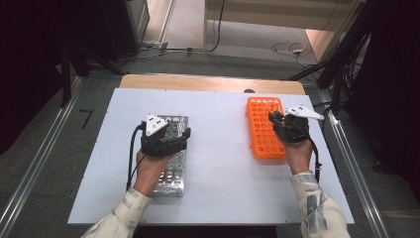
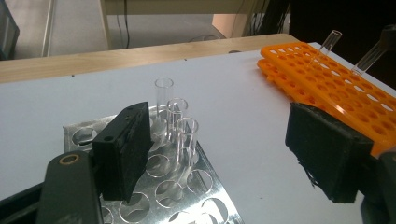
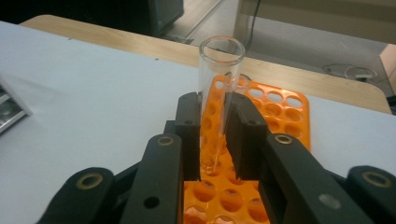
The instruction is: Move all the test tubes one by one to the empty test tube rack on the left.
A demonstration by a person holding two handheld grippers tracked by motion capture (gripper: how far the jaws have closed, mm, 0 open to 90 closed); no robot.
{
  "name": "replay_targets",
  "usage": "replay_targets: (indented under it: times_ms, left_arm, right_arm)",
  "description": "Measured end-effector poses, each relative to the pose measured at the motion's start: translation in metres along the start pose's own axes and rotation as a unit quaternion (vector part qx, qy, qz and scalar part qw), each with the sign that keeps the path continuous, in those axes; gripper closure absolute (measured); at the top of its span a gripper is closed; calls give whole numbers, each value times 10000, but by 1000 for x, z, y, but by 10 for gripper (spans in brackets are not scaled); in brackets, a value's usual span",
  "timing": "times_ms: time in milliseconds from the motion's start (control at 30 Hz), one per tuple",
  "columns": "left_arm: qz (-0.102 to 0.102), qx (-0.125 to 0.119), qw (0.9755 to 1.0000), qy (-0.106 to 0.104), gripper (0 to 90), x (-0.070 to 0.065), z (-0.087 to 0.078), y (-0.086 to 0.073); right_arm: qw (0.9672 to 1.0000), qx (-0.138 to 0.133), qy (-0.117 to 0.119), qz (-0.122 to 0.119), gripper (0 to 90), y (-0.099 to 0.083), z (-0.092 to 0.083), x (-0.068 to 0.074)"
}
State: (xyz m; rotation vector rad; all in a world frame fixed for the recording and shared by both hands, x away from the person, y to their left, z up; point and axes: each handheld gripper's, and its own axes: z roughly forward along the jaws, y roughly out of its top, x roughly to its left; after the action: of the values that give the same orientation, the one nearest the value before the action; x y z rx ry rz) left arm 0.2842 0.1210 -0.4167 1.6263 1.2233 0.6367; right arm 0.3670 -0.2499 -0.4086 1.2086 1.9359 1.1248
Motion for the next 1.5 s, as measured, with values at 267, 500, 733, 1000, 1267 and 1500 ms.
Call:
replay_targets:
  times_ms: [267, 500, 733, 1000, 1267, 1500]
  left_arm:
    - [51, -16, 10000, -36, 222, -3, -2, 1]
    - [111, 18, 9998, -139, 223, -9, -1, 1]
    - [151, 29, 9995, -275, 227, -16, -1, 1]
    - [295, 94, 9980, -547, 249, -30, 3, -1]
    - [448, 191, 9944, -938, 353, -46, 10, -5]
    - [578, 226, 9916, -1135, 529, -50, 12, -8]
  right_arm:
    - [9976, -2, 667, -164, 734, 7, -7, 32]
    - [9921, 124, 1168, -445, 733, 4, -4, 67]
    - [9848, 350, 1523, -753, 734, -5, 4, 102]
    - [9766, 537, 1800, -1043, 734, -17, 13, 131]
    - [9707, 565, 2026, -1165, 734, -21, 14, 153]
    - [9672, 531, 2149, -1243, 734, -22, 12, 162]
